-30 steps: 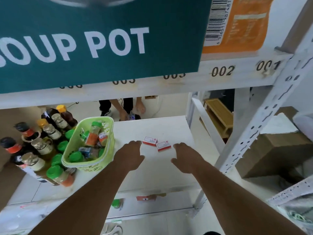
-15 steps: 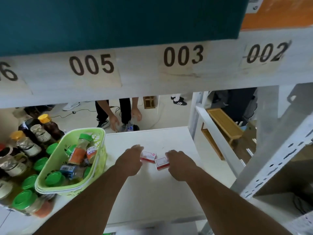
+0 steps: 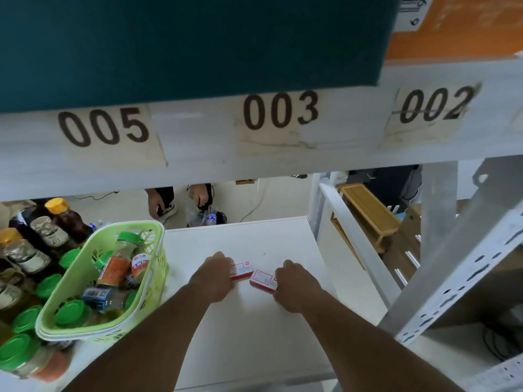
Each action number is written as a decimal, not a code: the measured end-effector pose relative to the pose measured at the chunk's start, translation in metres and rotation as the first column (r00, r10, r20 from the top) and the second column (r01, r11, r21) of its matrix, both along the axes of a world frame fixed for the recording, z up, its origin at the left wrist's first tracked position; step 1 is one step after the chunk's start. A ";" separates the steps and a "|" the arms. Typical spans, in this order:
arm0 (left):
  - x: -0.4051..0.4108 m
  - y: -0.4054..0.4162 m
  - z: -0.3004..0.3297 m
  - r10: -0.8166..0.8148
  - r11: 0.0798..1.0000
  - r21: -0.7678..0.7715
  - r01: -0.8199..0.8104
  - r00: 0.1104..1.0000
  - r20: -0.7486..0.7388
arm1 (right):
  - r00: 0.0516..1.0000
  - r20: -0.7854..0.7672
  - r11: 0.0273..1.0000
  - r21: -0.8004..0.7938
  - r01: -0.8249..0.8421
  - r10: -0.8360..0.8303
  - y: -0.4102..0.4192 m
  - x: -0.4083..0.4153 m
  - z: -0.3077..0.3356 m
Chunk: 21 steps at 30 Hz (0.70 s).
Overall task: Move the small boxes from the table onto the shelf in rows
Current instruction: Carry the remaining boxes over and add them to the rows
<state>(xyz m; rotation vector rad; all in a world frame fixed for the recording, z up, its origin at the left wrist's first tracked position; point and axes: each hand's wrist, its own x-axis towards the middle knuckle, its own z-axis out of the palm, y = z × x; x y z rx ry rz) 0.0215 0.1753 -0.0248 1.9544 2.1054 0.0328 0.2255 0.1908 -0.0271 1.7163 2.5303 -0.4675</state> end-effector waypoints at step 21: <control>-0.001 -0.080 0.071 0.008 0.991 0.135 -0.026 0.991 0.137 | 0.966 -0.233 0.993 -0.041 0.106 -0.113 -0.062 0.016 0.081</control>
